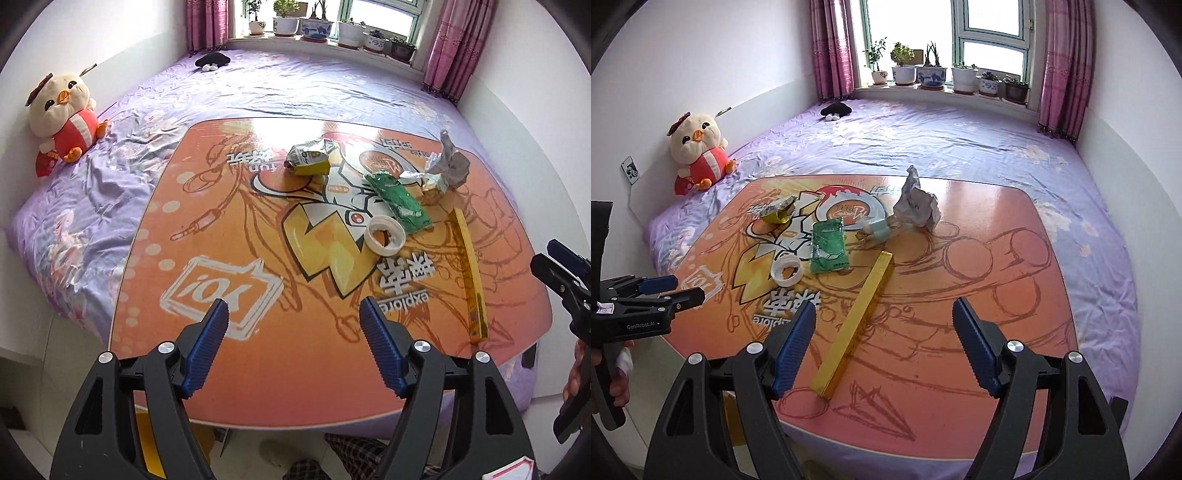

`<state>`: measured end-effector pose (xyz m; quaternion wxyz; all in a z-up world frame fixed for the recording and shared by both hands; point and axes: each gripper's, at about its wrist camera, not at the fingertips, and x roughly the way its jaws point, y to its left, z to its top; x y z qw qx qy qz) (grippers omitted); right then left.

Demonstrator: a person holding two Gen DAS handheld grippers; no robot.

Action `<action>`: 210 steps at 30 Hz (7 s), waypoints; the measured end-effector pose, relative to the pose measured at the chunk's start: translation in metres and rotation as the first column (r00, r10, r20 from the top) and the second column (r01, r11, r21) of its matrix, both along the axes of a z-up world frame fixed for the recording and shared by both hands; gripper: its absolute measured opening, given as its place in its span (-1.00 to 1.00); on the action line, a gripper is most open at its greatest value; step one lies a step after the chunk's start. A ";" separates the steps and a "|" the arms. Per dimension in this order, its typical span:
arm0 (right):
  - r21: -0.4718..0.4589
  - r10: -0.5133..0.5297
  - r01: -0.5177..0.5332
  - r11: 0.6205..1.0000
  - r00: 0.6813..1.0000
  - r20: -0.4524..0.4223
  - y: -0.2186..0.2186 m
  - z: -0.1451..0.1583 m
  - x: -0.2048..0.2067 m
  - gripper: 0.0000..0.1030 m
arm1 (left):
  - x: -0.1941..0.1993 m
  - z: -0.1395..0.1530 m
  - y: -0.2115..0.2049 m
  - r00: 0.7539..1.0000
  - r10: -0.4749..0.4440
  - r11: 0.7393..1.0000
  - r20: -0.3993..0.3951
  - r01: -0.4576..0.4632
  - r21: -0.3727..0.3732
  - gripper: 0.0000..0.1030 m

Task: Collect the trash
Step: 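Grasp the white snack bag with the left tool while the right tool grasps the crumpled white paper, then carry the snack bag and paper with both tools over the yellow wastebasket, then open both tools to drop the snack bag and paper into the wastebasket, then move both open tools back toward the table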

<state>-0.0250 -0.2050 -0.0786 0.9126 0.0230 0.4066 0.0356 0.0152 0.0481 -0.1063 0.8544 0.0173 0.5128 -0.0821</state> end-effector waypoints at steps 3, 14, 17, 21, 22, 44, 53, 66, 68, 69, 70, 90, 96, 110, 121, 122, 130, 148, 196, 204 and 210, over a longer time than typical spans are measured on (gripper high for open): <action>0.008 -0.001 0.002 1.000 1.000 -0.013 -0.013 -0.006 0.030 0.50 | 0.026 -0.005 -0.009 1.000 0.022 1.000 -0.002 -0.022 0.018 0.48; 0.021 0.008 -0.007 1.000 0.999 -0.043 -0.041 -0.028 0.130 0.50 | 0.105 -0.026 -0.035 0.998 0.057 0.997 -0.026 -0.055 0.051 0.51; 0.039 0.013 -0.011 0.999 0.999 -0.050 -0.042 -0.031 0.149 0.51 | 0.118 -0.027 -0.040 0.998 0.053 0.997 -0.021 -0.052 0.059 0.56; 0.056 0.025 -0.021 0.998 0.997 -0.066 -0.041 -0.038 0.170 0.52 | 0.132 -0.029 -0.045 0.998 0.058 0.996 -0.018 -0.057 0.065 0.56; 0.055 0.029 -0.025 0.998 0.997 -0.072 -0.040 -0.041 0.174 0.52 | 0.135 -0.030 -0.046 0.998 0.061 0.996 -0.019 -0.059 0.063 0.56; 0.009 0.094 -0.094 0.996 0.988 -0.126 -0.034 -0.057 0.178 -0.12 | 0.147 -0.038 -0.049 0.999 0.028 0.995 -0.034 -0.025 0.092 -0.12; 0.026 0.084 -0.081 0.996 0.989 -0.118 -0.045 -0.045 0.162 -0.16 | 0.127 -0.026 -0.042 0.999 0.034 0.997 -0.021 -0.032 0.073 -0.13; 0.030 0.114 -0.112 0.993 0.991 -0.074 -0.032 -0.011 0.106 -0.16 | 0.069 0.007 -0.015 0.997 0.072 0.995 0.011 -0.072 0.071 -0.13; 0.027 0.135 -0.133 0.991 0.989 -0.068 -0.024 -0.006 0.094 -0.16 | 0.055 0.011 -0.007 0.996 0.085 0.994 0.014 -0.086 0.065 -0.13; 0.024 0.147 -0.146 0.989 0.987 -0.064 -0.020 -0.003 0.088 -0.16 | 0.049 0.013 -0.003 0.996 0.093 0.994 0.016 -0.094 0.062 -0.13; 0.022 0.160 -0.159 0.987 0.985 -0.062 -0.015 0.000 0.082 -0.16 | 0.043 0.015 0.002 0.995 0.100 0.993 0.018 -0.101 0.059 -0.13; 0.095 0.580 -0.574 0.813 0.813 -0.052 0.134 0.018 -0.026 -0.14 | -0.116 0.014 0.121 0.946 0.325 0.946 0.015 -0.325 -0.014 -0.13; 0.109 0.701 -0.693 0.712 0.709 -0.073 0.205 0.011 -0.049 -0.14 | -0.166 -0.003 0.171 0.902 0.430 0.902 -0.028 -0.431 -0.021 -0.12; 0.148 0.886 -0.882 0.448 0.417 -0.200 0.372 -0.064 -0.098 -0.14 | -0.242 -0.074 0.266 0.782 0.602 0.790 -0.161 -0.612 -0.023 -0.12; 0.172 0.886 -0.926 0.335 0.247 -0.393 0.469 -0.198 -0.112 -0.13 | -0.250 -0.190 0.316 0.723 0.618 0.762 -0.310 -0.648 0.007 -0.12; 0.171 0.882 -0.930 0.325 0.233 -0.410 0.477 -0.211 -0.113 -0.13 | -0.251 -0.200 0.321 0.718 0.619 0.758 -0.320 -0.652 0.004 -0.11; 0.169 0.841 -0.945 0.281 0.158 -0.517 0.515 -0.290 -0.118 -0.13 | -0.252 -0.271 0.348 0.662 0.631 0.727 -0.405 -0.687 0.011 -0.11; 0.157 0.832 -0.941 0.301 0.178 -0.525 0.525 -0.317 -0.109 0.27 | -0.265 -0.290 0.362 0.609 0.669 0.674 -0.426 -0.739 0.002 0.29; 0.045 0.377 -0.374 0.926 0.923 -0.083 0.186 0.002 -0.121 0.27 | -0.160 -0.022 0.136 0.991 0.115 0.991 -0.065 -0.119 -0.059 0.29; 0.022 0.070 -0.069 0.997 0.997 -0.033 0.100 0.007 -0.097 0.27 | -0.115 -0.012 0.073 0.998 -0.047 0.998 -0.028 0.046 -0.046 0.31; -0.023 -0.059 0.058 0.998 0.997 -0.045 0.060 -0.007 -0.058 0.27 | -0.075 -0.010 0.034 0.994 -0.110 0.994 -0.014 0.109 -0.021 0.43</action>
